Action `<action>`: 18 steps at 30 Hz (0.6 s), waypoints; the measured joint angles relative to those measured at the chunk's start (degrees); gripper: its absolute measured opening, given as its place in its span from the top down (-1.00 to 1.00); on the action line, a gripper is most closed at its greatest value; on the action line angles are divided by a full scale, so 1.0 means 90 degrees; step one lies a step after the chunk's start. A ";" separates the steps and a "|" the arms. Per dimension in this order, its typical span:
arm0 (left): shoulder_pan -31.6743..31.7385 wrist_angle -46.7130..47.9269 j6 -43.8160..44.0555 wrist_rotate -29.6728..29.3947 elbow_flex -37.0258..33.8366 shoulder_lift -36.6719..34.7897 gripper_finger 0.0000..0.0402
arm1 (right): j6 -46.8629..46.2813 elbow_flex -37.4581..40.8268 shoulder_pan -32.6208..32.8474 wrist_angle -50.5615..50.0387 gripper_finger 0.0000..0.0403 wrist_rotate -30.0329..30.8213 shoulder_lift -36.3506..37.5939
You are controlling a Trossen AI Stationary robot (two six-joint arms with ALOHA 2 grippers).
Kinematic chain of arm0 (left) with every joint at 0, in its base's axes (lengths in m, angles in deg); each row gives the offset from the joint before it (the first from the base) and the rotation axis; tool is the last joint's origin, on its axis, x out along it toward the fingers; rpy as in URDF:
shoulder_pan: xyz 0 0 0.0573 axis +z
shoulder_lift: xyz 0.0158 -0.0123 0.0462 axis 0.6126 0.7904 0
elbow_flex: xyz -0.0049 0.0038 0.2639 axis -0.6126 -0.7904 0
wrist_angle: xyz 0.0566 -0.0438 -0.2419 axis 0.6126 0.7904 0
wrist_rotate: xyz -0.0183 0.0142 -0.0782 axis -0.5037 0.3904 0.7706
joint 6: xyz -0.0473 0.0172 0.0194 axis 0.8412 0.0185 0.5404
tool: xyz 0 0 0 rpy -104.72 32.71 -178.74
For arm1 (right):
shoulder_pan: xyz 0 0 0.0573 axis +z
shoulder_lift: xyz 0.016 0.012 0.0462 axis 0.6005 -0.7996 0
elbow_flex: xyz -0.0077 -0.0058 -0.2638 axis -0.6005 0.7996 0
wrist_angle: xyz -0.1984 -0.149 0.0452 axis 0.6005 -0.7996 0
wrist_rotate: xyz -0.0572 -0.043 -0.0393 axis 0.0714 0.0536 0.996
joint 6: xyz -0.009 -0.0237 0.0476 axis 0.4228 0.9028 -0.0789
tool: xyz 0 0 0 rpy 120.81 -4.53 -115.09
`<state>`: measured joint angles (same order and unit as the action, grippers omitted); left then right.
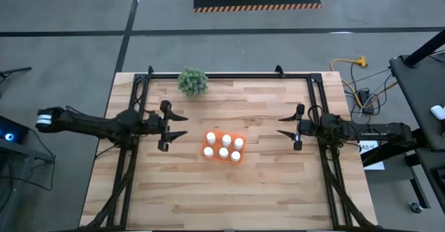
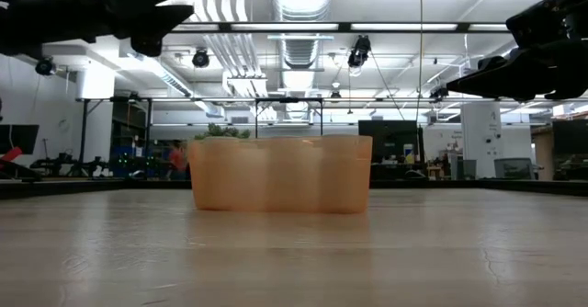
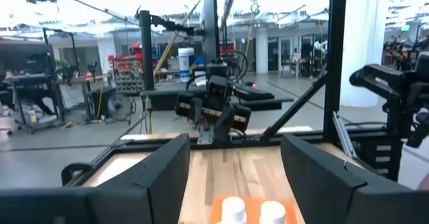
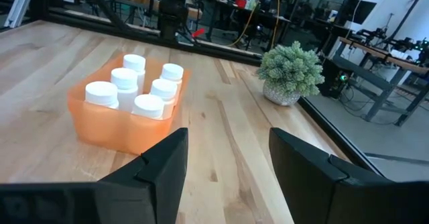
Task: Pick and place pill bottles into a basket
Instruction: Return to Home Position
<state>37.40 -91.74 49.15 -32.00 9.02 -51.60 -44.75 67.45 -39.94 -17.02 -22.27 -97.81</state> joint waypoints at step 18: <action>-0.0002 0.0509 -0.0109 0.0061 -0.1061 -0.1788 -0.08 | 0.0001 0.0000 0.0000 0.0000 0.01 0.0001 0.0000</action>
<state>37.38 -87.15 48.17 -31.45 -0.53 -67.70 -44.74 67.45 -39.94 -17.02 -22.26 -97.81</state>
